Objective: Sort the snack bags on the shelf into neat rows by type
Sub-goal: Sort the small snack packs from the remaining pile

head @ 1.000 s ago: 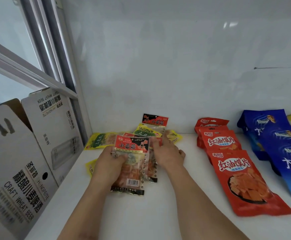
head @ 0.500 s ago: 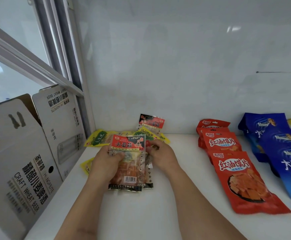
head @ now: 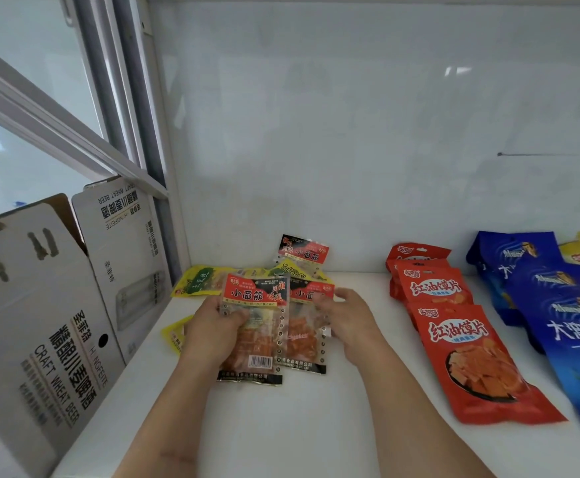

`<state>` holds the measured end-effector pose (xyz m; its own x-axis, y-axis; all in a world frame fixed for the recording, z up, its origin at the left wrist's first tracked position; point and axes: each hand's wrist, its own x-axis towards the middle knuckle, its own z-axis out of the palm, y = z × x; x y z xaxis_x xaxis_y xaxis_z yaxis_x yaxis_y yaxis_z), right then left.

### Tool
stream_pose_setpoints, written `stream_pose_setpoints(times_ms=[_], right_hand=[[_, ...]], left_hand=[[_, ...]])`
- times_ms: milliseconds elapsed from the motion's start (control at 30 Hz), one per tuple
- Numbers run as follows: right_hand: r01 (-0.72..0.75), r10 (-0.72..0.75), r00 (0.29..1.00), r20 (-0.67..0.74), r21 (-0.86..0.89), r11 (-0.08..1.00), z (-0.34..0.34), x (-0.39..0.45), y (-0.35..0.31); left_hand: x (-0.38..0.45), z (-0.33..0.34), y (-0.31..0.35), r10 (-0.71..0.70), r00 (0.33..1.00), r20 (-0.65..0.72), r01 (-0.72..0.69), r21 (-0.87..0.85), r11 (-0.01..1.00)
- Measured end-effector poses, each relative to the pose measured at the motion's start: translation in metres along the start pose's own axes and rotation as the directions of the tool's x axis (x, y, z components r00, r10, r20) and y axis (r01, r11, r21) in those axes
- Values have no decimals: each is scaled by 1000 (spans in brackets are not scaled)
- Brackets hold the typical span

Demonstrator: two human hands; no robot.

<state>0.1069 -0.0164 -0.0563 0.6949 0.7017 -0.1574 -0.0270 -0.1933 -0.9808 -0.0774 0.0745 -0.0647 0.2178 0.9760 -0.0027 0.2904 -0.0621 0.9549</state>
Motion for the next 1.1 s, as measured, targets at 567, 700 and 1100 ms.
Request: stream_pose_setpoints(times_ms=[567,700,1100], right_hand=[[22,-18,999,46,-73,997,-16,-7,-3],[110,-134,984,-121,-191,975,-33,-3,-13],[101,-112,956,-272,-55,993,-57,51,-29]], left_hand=[[-6,3,11,106,992,62,-105,-18,994],[-7,9,22,146,985,92,-138,-93,986],[-21,102,54,61,961,268,-43,-75,996]])
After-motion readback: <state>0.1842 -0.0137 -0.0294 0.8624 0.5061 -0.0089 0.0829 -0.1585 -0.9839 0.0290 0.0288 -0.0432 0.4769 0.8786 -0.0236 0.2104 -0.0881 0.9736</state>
